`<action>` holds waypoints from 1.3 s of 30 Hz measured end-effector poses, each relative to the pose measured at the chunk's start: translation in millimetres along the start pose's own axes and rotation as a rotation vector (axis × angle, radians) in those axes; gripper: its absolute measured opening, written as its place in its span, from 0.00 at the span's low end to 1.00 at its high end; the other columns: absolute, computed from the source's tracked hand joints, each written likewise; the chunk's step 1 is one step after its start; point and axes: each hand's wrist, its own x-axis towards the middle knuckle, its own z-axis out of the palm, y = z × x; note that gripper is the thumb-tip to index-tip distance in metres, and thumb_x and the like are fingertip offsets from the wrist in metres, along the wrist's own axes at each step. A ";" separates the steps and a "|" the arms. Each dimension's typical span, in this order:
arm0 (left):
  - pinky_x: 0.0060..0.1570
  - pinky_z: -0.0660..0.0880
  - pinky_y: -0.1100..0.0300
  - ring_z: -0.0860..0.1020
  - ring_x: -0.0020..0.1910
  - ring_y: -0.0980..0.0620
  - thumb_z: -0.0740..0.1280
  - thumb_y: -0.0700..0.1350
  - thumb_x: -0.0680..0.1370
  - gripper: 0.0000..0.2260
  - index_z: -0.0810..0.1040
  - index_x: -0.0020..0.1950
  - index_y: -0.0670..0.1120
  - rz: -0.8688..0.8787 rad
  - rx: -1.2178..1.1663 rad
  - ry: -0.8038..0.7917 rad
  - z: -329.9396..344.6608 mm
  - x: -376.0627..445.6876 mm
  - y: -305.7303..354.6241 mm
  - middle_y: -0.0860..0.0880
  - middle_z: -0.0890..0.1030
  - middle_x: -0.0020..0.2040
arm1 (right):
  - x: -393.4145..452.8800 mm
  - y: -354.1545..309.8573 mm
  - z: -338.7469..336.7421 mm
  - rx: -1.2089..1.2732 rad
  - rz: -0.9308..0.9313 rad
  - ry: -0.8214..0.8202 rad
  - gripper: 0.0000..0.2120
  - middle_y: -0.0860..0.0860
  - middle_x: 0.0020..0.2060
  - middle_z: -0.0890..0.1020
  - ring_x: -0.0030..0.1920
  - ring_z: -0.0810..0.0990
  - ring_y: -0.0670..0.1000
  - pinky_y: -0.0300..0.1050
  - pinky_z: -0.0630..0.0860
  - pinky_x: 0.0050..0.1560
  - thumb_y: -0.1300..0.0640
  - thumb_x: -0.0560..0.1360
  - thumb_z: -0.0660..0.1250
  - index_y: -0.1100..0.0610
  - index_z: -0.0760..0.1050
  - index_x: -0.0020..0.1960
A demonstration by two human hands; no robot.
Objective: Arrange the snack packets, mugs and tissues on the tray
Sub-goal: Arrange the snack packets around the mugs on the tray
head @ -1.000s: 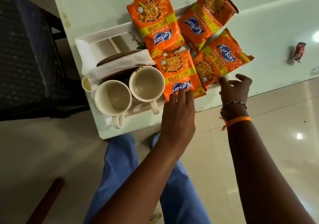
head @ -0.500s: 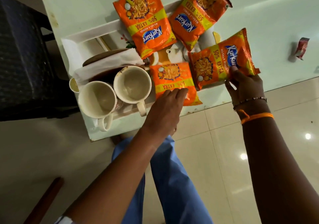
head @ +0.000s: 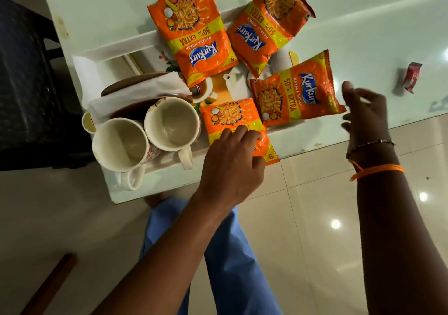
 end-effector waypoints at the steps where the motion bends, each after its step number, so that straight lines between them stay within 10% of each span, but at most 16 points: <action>1: 0.46 0.68 0.57 0.72 0.52 0.48 0.59 0.45 0.72 0.16 0.75 0.58 0.46 -0.003 -0.017 0.015 -1.0 5.2 0.9 0.47 0.78 0.55 | 0.1 -7.9 0.1 -0.017 -0.109 0.081 0.23 0.54 0.55 0.76 0.47 0.74 0.49 0.42 0.72 0.46 0.45 0.72 0.66 0.58 0.68 0.60; 5: 0.46 0.63 0.63 0.71 0.58 0.49 0.62 0.43 0.75 0.14 0.74 0.60 0.47 -0.028 -0.054 0.091 -2.9 33.3 2.5 0.47 0.75 0.60 | 11.1 -45.2 26.5 -0.096 -0.361 0.076 0.17 0.42 0.41 0.75 0.40 0.75 0.40 0.35 0.73 0.43 0.53 0.71 0.67 0.60 0.72 0.57; 11: 0.72 0.55 0.46 0.56 0.74 0.41 0.63 0.49 0.75 0.28 0.60 0.73 0.46 -0.169 0.041 -0.042 -4.1 83.4 -1.8 0.41 0.61 0.74 | 52.9 -77.3 90.8 -0.424 -0.467 -0.108 0.21 0.54 0.62 0.77 0.61 0.75 0.50 0.39 0.70 0.56 0.52 0.73 0.66 0.59 0.70 0.63; 15: 0.73 0.49 0.45 0.50 0.76 0.40 0.62 0.48 0.76 0.32 0.50 0.76 0.47 -0.184 0.060 -0.076 -1.7 104.3 -0.2 0.42 0.53 0.77 | 70.7 -90.4 92.4 -0.484 -0.439 -0.106 0.10 0.49 0.38 0.79 0.37 0.74 0.44 0.38 0.68 0.38 0.51 0.72 0.66 0.56 0.79 0.49; 18: 0.74 0.47 0.45 0.47 0.76 0.41 0.60 0.48 0.77 0.32 0.46 0.76 0.47 -0.174 0.068 -0.102 2.0 111.6 2.0 0.43 0.49 0.78 | 74.1 -91.2 75.6 -0.493 -0.427 -0.144 0.12 0.47 0.32 0.72 0.38 0.72 0.47 0.34 0.65 0.34 0.53 0.72 0.67 0.60 0.79 0.50; 26: 0.73 0.42 0.45 0.42 0.76 0.41 0.58 0.47 0.79 0.29 0.48 0.76 0.47 -0.157 0.115 -0.153 6.4 113.7 4.2 0.44 0.51 0.78 | 64.0 -80.4 44.8 -0.651 -0.332 -0.229 0.12 0.58 0.47 0.78 0.47 0.74 0.52 0.45 0.72 0.50 0.59 0.73 0.65 0.63 0.77 0.55; 30: 0.74 0.48 0.45 0.47 0.76 0.41 0.61 0.44 0.76 0.27 0.56 0.75 0.47 -0.241 -0.118 -0.013 -15.4 111.9 4.1 0.44 0.56 0.77 | 52.3 -89.2 41.6 -0.644 -0.278 -0.098 0.17 0.53 0.58 0.79 0.62 0.74 0.55 0.54 0.70 0.63 0.52 0.71 0.68 0.54 0.73 0.58; 33: 0.71 0.60 0.48 0.61 0.72 0.43 0.61 0.39 0.74 0.26 0.62 0.72 0.44 -0.471 -0.350 0.282 -50.1 120.1 -13.2 0.43 0.64 0.72 | 33.1 -105.4 58.0 -0.658 -0.496 0.136 0.14 0.53 0.58 0.78 0.62 0.73 0.55 0.43 0.65 0.57 0.54 0.72 0.63 0.55 0.73 0.57; 39: 0.60 0.74 0.49 0.74 0.61 0.44 0.61 0.42 0.75 0.21 0.65 0.69 0.50 -0.781 -0.487 0.281 -86.3 138.7 -57.5 0.43 0.69 0.68 | -11.7 -94.2 150.4 -0.707 -0.647 -0.462 0.16 0.57 0.62 0.75 0.62 0.74 0.56 0.41 0.67 0.59 0.64 0.75 0.59 0.59 0.72 0.62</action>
